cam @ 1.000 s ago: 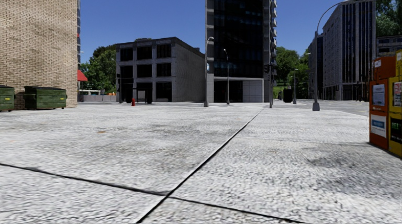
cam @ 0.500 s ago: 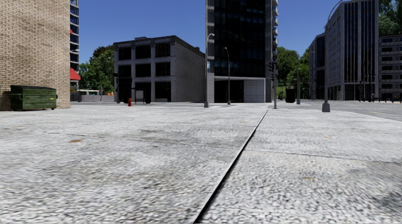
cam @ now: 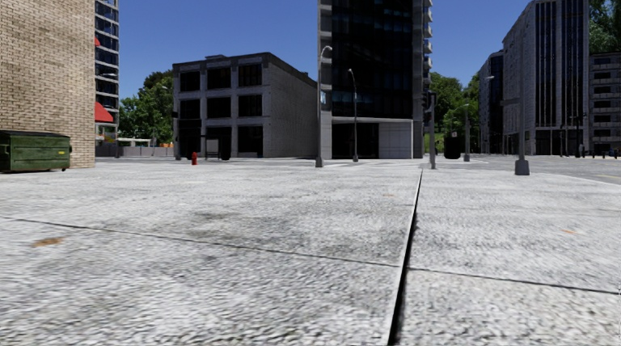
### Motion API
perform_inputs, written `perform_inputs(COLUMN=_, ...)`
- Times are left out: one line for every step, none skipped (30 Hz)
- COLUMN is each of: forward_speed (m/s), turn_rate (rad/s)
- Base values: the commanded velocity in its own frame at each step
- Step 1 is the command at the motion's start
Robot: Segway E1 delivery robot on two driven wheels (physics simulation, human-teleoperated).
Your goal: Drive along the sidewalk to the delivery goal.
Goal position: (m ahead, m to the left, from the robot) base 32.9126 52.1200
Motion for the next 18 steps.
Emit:
perform_inputs(forward_speed=1.97, turn_rate=0.00)
perform_inputs(forward_speed=1.97, turn_rate=0.00)
perform_inputs(forward_speed=1.97, turn_rate=0.00)
perform_inputs(forward_speed=1.97, turn_rate=0.00)
perform_inputs(forward_speed=1.97, turn_rate=0.00)
perform_inputs(forward_speed=1.97, turn_rate=0.00)
perform_inputs(forward_speed=1.97, turn_rate=0.00)
perform_inputs(forward_speed=1.97, turn_rate=0.00)
perform_inputs(forward_speed=1.97, turn_rate=0.00)
perform_inputs(forward_speed=1.97, turn_rate=0.00)
perform_inputs(forward_speed=1.97, turn_rate=0.00)
perform_inputs(forward_speed=1.97, turn_rate=0.00)
perform_inputs(forward_speed=1.97, turn_rate=0.00)
perform_inputs(forward_speed=1.97, turn_rate=0.00)
perform_inputs(forward_speed=1.97, turn_rate=0.00)
perform_inputs(forward_speed=1.97, turn_rate=0.00)
perform_inputs(forward_speed=1.97, turn_rate=0.00)
perform_inputs(forward_speed=1.97, turn_rate=0.00)
